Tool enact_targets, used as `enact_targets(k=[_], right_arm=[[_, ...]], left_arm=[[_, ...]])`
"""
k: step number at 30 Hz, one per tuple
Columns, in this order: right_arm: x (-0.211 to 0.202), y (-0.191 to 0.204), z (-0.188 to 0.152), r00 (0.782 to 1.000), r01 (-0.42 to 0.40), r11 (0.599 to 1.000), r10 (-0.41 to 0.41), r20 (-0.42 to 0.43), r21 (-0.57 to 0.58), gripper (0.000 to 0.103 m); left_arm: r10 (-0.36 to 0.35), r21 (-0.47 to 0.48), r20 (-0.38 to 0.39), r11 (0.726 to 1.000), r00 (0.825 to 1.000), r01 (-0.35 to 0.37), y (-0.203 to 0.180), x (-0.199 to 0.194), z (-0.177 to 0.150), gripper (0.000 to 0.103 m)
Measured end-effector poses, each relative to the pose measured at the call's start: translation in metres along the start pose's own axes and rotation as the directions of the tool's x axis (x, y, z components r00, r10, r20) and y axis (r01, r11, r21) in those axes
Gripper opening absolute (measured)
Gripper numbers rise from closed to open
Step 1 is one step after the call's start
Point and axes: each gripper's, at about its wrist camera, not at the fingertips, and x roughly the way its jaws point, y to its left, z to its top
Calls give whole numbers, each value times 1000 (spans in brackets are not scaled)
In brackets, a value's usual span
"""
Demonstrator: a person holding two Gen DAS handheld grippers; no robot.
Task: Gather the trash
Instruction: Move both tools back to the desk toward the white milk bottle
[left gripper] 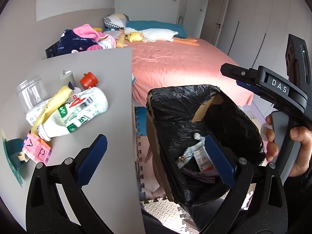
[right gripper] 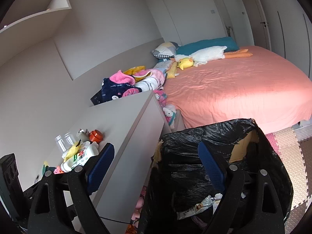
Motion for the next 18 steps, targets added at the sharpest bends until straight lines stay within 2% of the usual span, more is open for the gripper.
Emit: enact_targets(k=[7, 18], right_arm=[[13, 32, -9, 998, -46, 998, 44, -34, -49, 88], [37, 70, -20, 991, -107, 988, 96, -98, -109, 88]], left_arm=[[75, -49, 19, 996, 997, -74, 32, -18, -12, 97], [157, -138, 32, 979, 987, -151, 77, -36, -20, 97]])
